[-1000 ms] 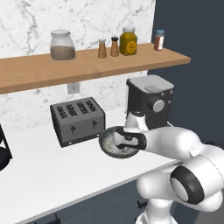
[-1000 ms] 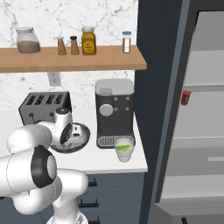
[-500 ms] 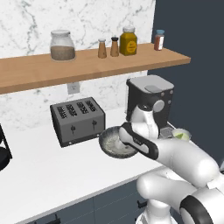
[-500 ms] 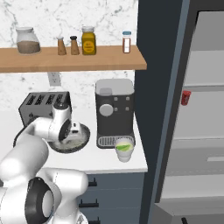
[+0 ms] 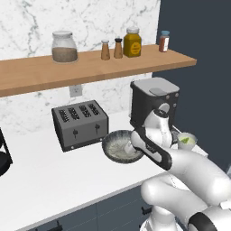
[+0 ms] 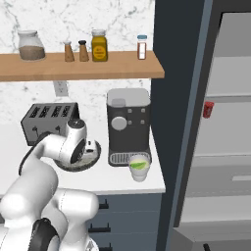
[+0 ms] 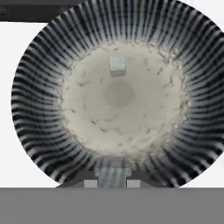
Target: Grab a lemon wedge from the fridge and one ice cube from the ice bowl, and put them in the glass of lemonade.
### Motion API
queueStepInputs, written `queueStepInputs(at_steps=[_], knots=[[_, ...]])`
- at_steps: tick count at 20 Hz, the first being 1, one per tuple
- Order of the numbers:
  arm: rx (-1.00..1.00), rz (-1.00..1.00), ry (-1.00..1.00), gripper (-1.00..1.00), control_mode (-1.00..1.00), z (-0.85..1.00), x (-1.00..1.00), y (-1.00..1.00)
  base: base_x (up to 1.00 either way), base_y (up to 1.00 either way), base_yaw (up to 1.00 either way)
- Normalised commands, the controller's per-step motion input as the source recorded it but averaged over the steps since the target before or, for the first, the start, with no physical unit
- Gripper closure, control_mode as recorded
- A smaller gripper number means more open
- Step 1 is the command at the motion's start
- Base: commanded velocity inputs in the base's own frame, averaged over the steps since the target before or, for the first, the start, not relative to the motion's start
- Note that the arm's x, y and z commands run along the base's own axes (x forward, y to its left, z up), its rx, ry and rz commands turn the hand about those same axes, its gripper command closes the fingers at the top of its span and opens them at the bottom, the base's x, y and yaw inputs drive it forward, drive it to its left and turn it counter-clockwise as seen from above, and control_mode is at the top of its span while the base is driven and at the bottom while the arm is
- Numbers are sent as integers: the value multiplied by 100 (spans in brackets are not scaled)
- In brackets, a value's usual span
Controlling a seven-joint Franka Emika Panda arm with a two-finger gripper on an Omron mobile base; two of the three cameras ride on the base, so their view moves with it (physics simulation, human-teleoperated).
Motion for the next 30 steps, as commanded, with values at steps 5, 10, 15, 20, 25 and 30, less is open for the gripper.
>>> queueStepInputs(at_steps=[5,10,15,20,25,30], knots=[[2,0,-12,100,-100,56,-39,-7,0,0,0],[-15,0,1,100,-100,100,-15,-22,0,0,0],[-12,-9,9,100,-100,91,-9,-68,0,0,0],[-4,-21,15,100,-100,63,-24,-85,0,0,0],[0,-31,11,100,-100,3,-44,-78,0,0,0],[1,-33,0,100,-100,-53,-18,-51,0,0,0]])
